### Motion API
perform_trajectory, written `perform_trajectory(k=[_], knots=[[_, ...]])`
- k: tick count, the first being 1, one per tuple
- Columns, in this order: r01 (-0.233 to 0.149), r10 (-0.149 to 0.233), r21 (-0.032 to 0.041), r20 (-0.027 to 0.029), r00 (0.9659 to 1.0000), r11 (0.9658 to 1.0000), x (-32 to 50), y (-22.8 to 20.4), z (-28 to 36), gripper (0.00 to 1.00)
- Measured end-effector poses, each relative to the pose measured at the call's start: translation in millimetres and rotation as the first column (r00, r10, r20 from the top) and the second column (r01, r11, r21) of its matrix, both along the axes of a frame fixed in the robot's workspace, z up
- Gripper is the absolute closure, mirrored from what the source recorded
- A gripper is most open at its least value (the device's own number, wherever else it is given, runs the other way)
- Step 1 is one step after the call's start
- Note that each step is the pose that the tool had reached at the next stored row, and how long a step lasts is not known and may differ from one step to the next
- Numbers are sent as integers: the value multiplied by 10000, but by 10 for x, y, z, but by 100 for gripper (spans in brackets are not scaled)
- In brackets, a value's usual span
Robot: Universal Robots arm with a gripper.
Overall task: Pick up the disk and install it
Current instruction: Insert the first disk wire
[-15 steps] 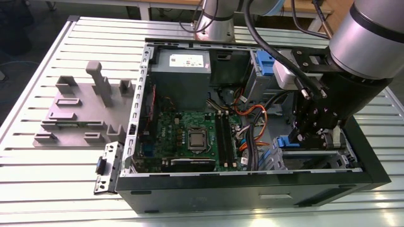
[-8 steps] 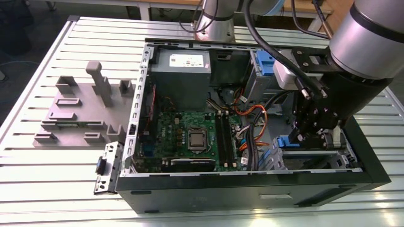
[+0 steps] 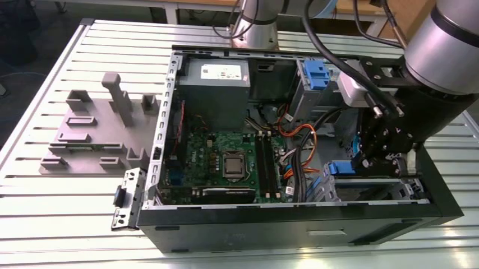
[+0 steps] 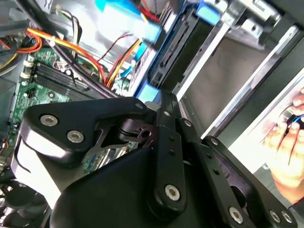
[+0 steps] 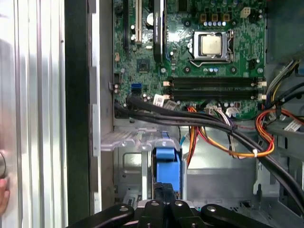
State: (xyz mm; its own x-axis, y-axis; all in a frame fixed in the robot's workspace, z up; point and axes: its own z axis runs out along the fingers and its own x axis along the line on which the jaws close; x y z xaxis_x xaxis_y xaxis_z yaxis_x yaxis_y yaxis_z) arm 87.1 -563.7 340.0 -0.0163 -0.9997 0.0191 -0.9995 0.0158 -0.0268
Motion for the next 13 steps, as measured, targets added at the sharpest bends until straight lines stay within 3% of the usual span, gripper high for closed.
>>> perform_trajectory(k=[5,9,13], knots=[[1,-1,-2,0,10000,10000,151,0,-8,89],[2,-2,-5,0,10000,10000,158,0,-4,89],[1,-1,-2,0,10000,10000,159,0,51,89]])
